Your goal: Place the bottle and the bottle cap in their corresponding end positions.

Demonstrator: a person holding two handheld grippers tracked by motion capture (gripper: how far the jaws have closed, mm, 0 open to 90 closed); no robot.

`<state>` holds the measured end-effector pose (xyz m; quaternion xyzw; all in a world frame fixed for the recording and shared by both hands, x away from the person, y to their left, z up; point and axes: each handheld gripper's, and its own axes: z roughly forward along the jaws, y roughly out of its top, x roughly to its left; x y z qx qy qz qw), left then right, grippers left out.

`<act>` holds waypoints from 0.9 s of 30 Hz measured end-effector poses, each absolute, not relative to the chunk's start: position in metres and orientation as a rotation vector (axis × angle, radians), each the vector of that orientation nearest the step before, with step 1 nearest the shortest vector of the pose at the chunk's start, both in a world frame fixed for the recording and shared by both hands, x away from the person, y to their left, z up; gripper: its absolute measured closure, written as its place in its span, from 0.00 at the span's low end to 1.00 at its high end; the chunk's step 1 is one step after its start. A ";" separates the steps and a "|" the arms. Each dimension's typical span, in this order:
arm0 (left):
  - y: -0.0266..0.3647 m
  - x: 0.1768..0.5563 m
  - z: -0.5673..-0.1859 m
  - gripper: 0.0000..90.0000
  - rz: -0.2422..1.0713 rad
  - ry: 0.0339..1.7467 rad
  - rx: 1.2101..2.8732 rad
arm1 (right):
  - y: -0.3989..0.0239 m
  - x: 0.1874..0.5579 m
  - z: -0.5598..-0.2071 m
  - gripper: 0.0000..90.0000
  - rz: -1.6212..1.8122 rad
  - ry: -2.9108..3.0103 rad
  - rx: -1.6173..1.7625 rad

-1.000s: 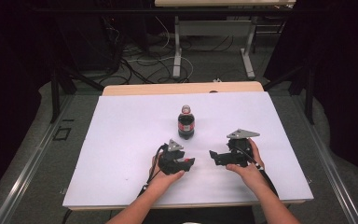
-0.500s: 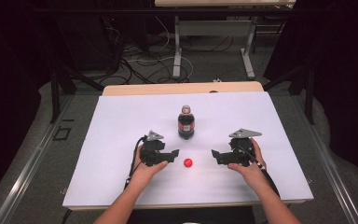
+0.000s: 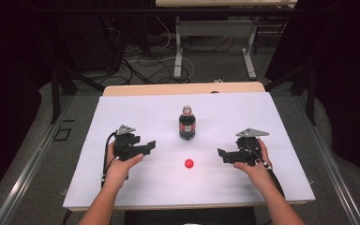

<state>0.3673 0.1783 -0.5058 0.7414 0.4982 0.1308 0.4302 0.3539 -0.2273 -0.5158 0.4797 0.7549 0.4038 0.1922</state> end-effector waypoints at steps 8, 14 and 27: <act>0.212 0.361 -0.507 0.29 0.373 1.278 1.822 | -0.240 0.357 -0.518 0.01 1.116 2.084 1.383; 0.234 0.359 -0.512 0.24 0.395 1.320 1.794 | -0.248 0.360 -0.521 0.01 1.109 2.052 1.400; 0.263 0.362 -0.525 0.10 0.403 1.369 1.730 | -0.260 0.365 -0.532 0.01 1.074 2.012 1.442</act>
